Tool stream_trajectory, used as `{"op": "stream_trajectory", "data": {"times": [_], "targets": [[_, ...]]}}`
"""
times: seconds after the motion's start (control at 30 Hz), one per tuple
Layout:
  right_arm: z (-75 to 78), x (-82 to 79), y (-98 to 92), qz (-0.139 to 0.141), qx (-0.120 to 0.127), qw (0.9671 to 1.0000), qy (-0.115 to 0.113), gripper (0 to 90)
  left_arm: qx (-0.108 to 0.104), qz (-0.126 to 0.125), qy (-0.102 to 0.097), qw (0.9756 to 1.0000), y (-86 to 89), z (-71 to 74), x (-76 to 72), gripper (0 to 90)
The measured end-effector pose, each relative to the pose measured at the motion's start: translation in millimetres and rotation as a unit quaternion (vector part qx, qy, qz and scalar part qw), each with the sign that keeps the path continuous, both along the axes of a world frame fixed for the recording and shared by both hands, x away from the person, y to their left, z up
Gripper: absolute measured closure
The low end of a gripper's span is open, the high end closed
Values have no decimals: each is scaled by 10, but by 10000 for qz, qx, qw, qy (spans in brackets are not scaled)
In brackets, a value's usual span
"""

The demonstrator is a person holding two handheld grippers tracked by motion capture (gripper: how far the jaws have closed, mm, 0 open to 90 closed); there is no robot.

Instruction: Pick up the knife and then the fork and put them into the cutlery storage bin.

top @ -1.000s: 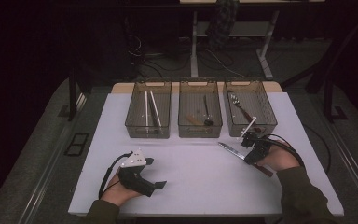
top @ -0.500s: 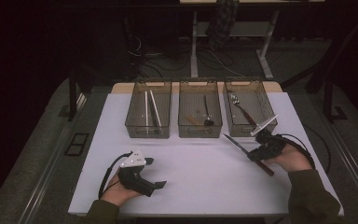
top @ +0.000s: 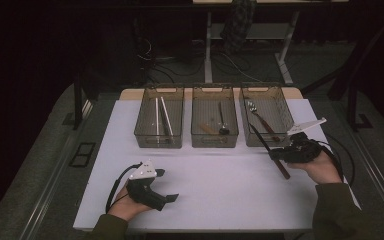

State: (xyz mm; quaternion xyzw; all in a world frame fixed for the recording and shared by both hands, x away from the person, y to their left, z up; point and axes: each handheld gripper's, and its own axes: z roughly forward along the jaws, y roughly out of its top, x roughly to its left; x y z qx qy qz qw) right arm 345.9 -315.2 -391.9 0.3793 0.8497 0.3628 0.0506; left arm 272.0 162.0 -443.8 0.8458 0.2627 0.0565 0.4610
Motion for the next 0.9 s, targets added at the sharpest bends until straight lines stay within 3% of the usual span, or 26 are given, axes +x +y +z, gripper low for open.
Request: {"op": "stream_trajectory", "data": {"times": [0.23, 0.5, 0.9], "targets": [[59, -14, -63, -327, 330, 9981, -415, 768, 8, -2, 0, 10000, 0, 0, 1, 10], [123, -42, -122, -815, 616, 9906, -908, 768, 4, 3, 4, 10000, 1, -1, 3, 10], [165, -60, -180, -1136, 848, 9836, -1118, 768, 20, -8, 1, 10000, -3, -3, 1, 13]]}}
